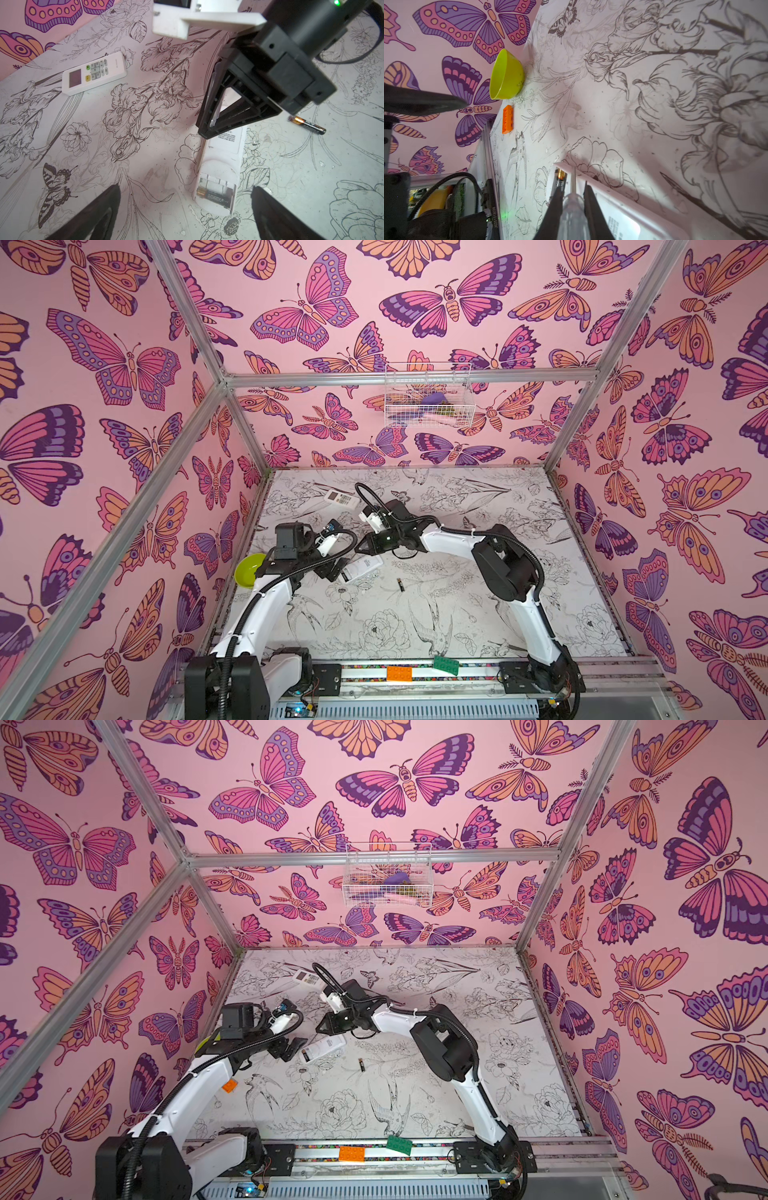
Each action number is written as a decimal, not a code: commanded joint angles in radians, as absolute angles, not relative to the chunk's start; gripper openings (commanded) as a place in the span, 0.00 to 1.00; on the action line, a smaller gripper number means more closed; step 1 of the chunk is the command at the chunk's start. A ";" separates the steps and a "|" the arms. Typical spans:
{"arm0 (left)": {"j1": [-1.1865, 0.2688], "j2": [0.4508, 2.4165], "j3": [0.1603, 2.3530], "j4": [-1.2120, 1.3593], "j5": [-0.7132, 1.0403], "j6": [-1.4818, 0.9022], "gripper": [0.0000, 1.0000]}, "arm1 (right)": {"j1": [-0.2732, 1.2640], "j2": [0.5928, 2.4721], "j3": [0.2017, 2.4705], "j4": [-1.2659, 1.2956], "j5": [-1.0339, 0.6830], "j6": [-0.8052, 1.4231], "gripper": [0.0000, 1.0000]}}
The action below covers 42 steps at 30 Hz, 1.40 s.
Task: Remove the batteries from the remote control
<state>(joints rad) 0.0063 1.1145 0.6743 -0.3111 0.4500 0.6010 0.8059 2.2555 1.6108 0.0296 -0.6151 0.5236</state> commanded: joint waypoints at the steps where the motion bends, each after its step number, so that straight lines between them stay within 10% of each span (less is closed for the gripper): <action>1: 0.012 1.101 0.652 -0.338 0.496 0.617 1.00 | 0.812 2.257 1.608 0.058 -0.667 0.544 0.00; 42: -0.080 1.431 0.718 -0.485 0.387 0.801 0.94 | 0.771 2.054 1.309 0.270 -0.661 0.940 0.00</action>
